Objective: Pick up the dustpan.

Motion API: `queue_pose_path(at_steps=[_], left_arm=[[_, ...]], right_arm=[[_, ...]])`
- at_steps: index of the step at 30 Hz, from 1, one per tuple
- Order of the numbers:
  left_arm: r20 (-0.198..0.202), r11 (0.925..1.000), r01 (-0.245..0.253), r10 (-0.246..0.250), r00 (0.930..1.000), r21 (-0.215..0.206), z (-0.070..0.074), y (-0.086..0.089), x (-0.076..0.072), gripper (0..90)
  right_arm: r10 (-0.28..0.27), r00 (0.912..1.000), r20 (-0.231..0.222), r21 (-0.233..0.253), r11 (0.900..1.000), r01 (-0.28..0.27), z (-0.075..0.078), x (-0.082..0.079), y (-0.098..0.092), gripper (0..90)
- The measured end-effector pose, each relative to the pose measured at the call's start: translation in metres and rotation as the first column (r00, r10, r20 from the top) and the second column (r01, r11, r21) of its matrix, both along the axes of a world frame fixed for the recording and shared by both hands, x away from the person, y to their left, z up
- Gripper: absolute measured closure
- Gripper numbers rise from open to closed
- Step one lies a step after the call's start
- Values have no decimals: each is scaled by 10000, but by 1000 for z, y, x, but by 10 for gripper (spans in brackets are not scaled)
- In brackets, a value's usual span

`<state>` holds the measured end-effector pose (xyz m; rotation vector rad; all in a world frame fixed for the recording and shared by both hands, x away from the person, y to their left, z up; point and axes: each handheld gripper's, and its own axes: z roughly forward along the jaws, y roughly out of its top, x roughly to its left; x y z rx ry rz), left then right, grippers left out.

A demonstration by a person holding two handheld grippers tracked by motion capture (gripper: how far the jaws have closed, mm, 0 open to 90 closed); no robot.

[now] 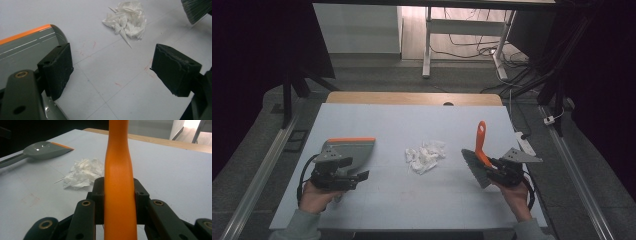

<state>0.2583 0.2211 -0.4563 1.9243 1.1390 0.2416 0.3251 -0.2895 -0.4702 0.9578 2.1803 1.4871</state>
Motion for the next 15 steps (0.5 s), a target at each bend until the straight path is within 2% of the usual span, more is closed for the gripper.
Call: queue_pose_path(at_steps=[6, 7, 8, 9, 10, 11, 12, 13, 15], left_arm=[[-255, 9987, -422, 429, 9988, 303, 9, -1, 3, 182], [-364, 9981, -463, 478, 9982, 399, 11, -1, 5, 180], [-686, 9967, -448, 494, 9964, 670, 14, -1, 8, 174], [-686, 9967, -448, 494, 9964, 670, 14, -1, 8, 172], [-773, 9921, -740, 820, 9936, 1014, 17, 0, 12, 172], [-831, 9896, -905, 1000, 9915, 1119, 17, 1, 13, 172], [-831, 9896, -905, 1000, 9915, 1119, 17, 1, 13, 171], [-966, 9864, -1169, 1283, 9870, 1158, 17, 3, 15, 171], [-1087, 9828, -1414, 1544, 9820, 1185, 16, 7, 16, 167]], right_arm=[[-69, 10000, -29, -18, 10000, 69, 0, 1, -1, 703], [-63, 10000, -26, 12, 10000, 63, 0, 1, -1, 703], [-38, 10000, -25, 37, 10000, 38, 0, 1, -1, 703], [-20, 10000, -16, 30, 10000, 20, 0, 1, 0, 703], [-12, 10000, -14, 16, 10000, 12, 0, 1, 0, 703], [-2, 10000, -29, 16, 10000, 2, -1, 1, 0, 703], [18, 10000, -47, 31, 10000, -18, -1, 1, 0, 703], [11, 10000, -61, 28, 10000, -11, -1, 1, 0, 703], [0, 10000, -70, 16, 10000, 1, -1, 1, 0, 703]])
